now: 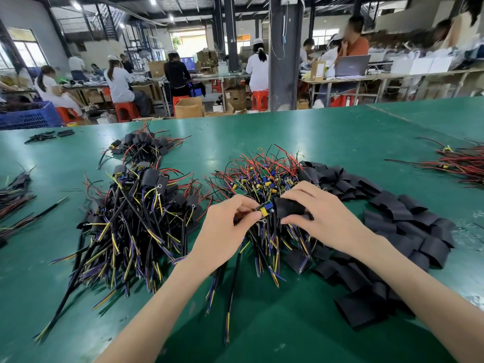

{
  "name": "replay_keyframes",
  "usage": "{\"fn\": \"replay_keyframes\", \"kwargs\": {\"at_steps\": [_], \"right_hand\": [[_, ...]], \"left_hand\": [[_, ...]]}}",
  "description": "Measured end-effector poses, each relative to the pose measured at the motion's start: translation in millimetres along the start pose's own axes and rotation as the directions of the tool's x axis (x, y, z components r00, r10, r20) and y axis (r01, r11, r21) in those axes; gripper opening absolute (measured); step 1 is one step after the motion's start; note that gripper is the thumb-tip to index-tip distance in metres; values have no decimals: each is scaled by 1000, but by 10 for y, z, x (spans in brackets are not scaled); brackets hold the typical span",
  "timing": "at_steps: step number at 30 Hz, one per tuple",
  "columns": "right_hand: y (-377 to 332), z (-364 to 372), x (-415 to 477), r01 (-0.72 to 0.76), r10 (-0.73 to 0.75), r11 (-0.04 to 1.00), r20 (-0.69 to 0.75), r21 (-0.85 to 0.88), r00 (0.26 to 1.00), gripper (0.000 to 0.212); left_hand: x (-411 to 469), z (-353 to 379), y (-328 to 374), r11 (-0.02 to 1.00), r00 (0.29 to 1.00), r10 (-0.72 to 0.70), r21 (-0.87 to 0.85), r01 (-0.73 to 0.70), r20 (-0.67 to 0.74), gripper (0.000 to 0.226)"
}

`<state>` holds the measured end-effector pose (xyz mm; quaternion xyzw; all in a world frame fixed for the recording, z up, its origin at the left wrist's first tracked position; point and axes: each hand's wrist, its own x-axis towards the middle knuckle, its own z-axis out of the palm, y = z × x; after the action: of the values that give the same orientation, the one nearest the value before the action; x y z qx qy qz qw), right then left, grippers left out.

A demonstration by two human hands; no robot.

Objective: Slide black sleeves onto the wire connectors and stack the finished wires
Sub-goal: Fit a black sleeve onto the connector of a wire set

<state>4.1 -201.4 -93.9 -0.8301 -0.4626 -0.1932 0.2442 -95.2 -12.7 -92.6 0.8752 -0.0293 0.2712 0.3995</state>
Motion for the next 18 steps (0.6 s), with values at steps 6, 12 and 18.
{"fn": "replay_keyframes", "kwargs": {"at_steps": [6,12,18], "right_hand": [[-20,-6,3,26,-27,998,12,63,1000,40],[-31,-51,16,33,-46,990,89,139,995,38],[-63,-33,4,-20,-18,958,131,286,991,34]], "left_hand": [[-4,-12,16,1000,999,14,8,-14,29,11],[-5,-26,8,995,996,71,72,-75,56,12],[-13,9,5,992,992,94,74,-100,87,12]]}}
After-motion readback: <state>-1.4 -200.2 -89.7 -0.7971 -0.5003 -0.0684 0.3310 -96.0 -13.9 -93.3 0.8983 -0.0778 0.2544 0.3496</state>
